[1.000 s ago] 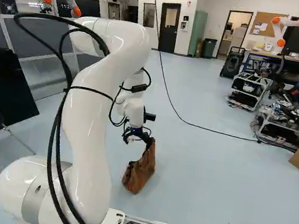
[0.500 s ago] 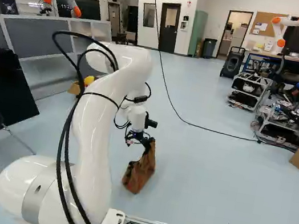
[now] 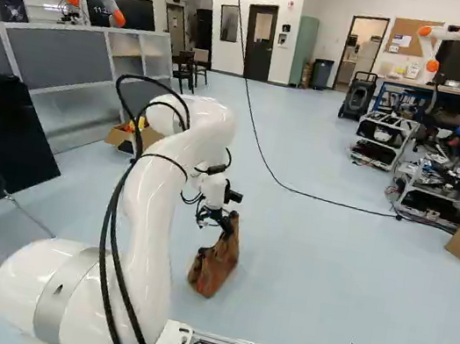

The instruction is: Pick up the grocery bag from the ground

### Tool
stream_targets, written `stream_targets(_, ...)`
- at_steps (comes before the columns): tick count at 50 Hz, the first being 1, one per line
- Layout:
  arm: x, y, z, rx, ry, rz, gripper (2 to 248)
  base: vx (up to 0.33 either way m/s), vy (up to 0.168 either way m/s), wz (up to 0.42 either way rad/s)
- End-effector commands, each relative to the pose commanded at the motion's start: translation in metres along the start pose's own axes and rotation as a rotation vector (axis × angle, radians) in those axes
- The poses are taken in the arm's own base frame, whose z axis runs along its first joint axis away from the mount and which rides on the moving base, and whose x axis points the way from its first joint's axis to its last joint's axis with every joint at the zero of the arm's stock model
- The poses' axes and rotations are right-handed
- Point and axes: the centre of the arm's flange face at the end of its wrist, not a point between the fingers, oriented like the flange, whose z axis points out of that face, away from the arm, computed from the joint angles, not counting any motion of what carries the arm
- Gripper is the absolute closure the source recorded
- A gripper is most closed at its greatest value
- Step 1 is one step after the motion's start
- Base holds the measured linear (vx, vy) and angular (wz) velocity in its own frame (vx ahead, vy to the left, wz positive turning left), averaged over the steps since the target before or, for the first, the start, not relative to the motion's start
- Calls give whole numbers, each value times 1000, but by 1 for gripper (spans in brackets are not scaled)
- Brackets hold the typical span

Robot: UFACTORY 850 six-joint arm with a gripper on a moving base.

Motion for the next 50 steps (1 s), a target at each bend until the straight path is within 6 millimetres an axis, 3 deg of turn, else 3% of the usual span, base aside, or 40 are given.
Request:
stream_targets(37,34,-7,104,15,53,-1,3,0,0,0)
stream_targets(50,39,-8,113,19,67,-2,3,0,0,0)
